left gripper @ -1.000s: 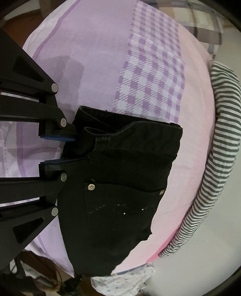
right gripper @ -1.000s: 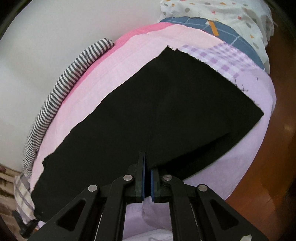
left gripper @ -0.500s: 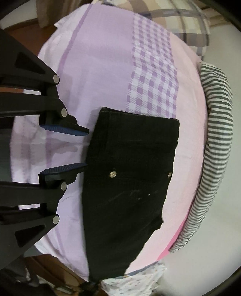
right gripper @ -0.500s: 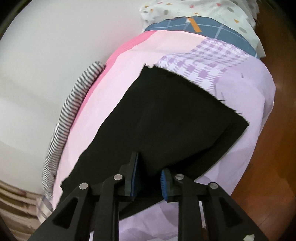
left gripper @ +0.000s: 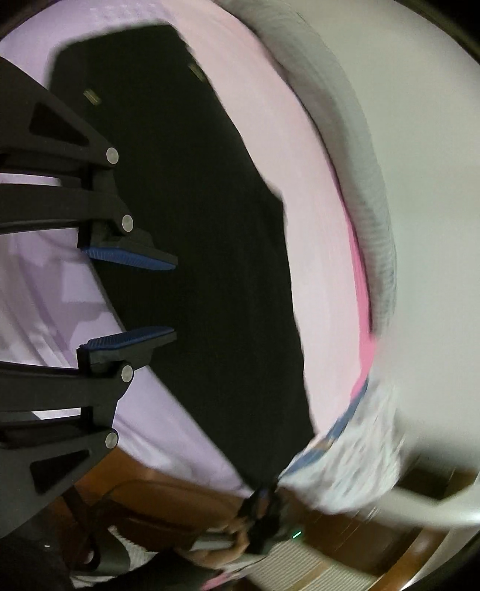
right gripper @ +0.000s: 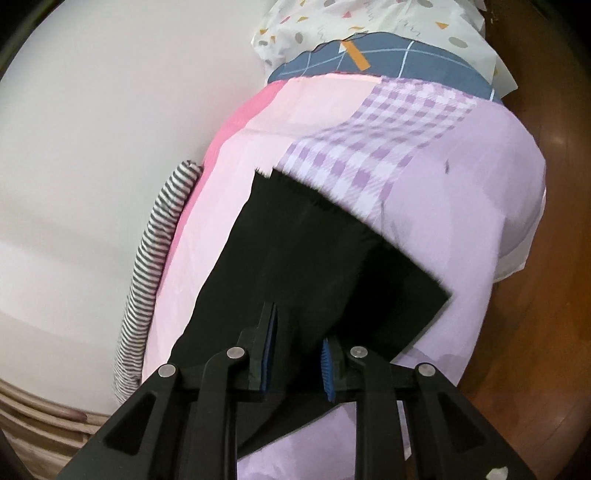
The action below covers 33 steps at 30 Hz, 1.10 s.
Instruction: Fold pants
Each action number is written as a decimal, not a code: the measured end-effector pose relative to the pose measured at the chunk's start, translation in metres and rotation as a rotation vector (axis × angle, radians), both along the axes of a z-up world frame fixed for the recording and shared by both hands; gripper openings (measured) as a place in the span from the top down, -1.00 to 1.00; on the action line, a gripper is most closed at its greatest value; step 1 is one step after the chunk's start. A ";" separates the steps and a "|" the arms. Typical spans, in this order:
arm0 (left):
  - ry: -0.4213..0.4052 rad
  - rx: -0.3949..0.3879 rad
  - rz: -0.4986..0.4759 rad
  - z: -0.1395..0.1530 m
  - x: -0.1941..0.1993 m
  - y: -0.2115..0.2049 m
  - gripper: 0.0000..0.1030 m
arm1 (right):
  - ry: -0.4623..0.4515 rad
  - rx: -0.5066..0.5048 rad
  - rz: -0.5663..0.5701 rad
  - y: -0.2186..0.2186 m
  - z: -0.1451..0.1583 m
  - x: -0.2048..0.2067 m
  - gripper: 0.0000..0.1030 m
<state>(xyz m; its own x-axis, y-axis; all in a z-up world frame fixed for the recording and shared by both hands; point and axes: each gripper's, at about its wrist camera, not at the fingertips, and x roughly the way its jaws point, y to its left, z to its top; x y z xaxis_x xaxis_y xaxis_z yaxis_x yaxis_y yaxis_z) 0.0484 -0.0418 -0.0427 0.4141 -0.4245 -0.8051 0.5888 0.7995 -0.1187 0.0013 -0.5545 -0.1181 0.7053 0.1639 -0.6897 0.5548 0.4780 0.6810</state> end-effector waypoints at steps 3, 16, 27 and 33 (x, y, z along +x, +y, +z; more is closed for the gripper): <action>-0.005 -0.002 -0.117 -0.008 -0.004 -0.053 0.34 | 0.003 0.005 0.013 -0.007 0.002 0.002 0.59; -0.020 0.009 -0.345 -0.037 -0.021 -0.167 0.34 | -0.070 0.022 0.040 -0.025 0.032 0.009 0.91; 0.017 0.015 -0.406 -0.057 -0.023 -0.192 0.77 | -0.019 -0.080 0.020 -0.019 0.039 -0.011 0.92; 0.049 0.035 -0.430 -0.069 -0.027 -0.193 0.86 | 0.033 -0.060 -0.015 -0.020 0.016 -0.024 0.93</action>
<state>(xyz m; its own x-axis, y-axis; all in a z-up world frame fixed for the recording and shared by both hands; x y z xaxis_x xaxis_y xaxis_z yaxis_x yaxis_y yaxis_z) 0.0211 -0.2348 -0.1117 0.1663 -0.5223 -0.8364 0.8634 0.4868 -0.1324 -0.0227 -0.5745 -0.1021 0.6838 0.1115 -0.7211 0.5839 0.5090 0.6325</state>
